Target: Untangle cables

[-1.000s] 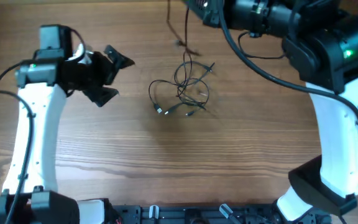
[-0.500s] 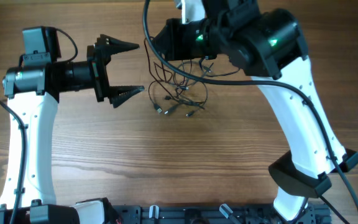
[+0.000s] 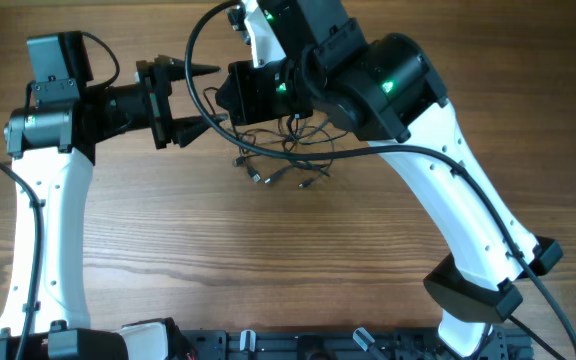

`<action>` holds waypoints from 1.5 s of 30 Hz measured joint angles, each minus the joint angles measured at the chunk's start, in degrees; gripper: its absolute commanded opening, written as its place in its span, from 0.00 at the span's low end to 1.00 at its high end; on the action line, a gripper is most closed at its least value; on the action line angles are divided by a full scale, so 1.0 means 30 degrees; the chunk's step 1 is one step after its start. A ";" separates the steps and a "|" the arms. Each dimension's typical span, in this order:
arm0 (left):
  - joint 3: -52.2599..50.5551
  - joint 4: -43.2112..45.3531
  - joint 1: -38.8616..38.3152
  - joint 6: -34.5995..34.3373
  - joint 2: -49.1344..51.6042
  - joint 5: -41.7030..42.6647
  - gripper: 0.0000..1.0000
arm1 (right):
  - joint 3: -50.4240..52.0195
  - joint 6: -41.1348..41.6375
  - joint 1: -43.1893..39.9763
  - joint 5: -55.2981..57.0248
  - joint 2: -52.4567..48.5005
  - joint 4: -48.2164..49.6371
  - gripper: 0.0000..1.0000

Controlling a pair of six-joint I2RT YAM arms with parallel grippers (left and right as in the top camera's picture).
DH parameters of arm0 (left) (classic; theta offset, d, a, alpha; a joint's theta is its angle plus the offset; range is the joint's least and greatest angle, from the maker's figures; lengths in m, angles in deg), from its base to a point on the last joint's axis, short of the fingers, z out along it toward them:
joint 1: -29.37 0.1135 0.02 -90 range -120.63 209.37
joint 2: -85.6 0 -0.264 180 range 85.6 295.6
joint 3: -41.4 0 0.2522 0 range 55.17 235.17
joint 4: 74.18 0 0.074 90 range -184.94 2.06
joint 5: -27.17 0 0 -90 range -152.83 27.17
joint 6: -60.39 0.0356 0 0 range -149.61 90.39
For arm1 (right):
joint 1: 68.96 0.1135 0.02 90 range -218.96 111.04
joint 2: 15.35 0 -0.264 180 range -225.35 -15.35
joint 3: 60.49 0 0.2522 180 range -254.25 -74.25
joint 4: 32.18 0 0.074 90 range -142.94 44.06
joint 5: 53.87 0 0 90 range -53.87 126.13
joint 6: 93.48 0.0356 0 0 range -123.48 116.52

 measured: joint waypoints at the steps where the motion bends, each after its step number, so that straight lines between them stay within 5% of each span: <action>1: 0.0000 0.0007 0.0000 -0.0138 0.0000 -0.0015 0.45 | 0.0000 0.0000 0.0000 0.0007 0.0000 0.0000 0.04; 5: 0.0007 0.0007 0.0000 -0.0321 0.0000 -0.0044 0.28 | 0.0000 0.0000 0.0000 0.0007 0.0000 0.0007 0.04; 6: 0.0007 0.0000 0.0000 -0.0321 0.0000 -0.0080 0.10 | 0.0000 0.0000 0.0000 0.0007 0.0000 0.0007 0.05; 7: 0.0007 0.0007 0.0000 -0.0335 0.0000 -0.0080 0.04 | 0.0000 0.0000 0.0000 0.0007 0.0000 0.0000 0.09; 9: 0.0022 0.0095 0.0000 -0.0379 0.0000 -0.0080 0.04 | 0.0000 -0.0066 0.0007 0.0000 -0.0007 -0.0087 0.30; 11: -0.0015 0.1355 -0.0022 -0.0860 0.0000 -0.0007 0.04 | 0.0000 -0.0153 0.0000 0.0095 -0.0007 -0.0058 0.68; 13: -0.0036 0.4116 -0.0022 -0.1843 -0.0007 0.0219 0.04 | 0.0000 -0.0219 0.0000 0.0306 -0.0015 -0.0022 0.82; 16: 0.0029 1.3296 -0.0022 -0.6047 -0.0073 0.0656 0.04 | 0.0007 -0.0299 0.0000 0.0816 -0.0029 -0.0138 0.94; 18: 0.0015 2.0932 -0.0022 -1.0054 -0.0087 0.0357 0.04 | 0.0036 -0.0306 -0.0036 0.1013 -0.0036 -0.0321 0.96; 20: 0.0488 2.3700 0.0000 -1.2225 -0.0423 -0.0882 0.04 | 0.0036 -0.0342 -0.0080 0.1239 -0.0044 -0.0678 0.98; 27: 0.0918 2.3103 0.0787 -1.2225 -0.0146 -0.3920 0.04 | 0.0036 -0.0342 -0.0087 0.2455 -0.0058 -0.1909 1.00; 35: 0.0918 2.2826 0.1086 -1.2233 0.0597 -0.5093 0.04 | 0.1413 -0.0816 -0.1333 0.8408 -0.0306 -0.4750 1.00; 45: 0.0954 2.0815 0.1086 -1.2233 0.0597 -0.5450 0.04 | 1.3580 -0.4787 -0.2718 0.3198 -0.0911 0.6951 1.00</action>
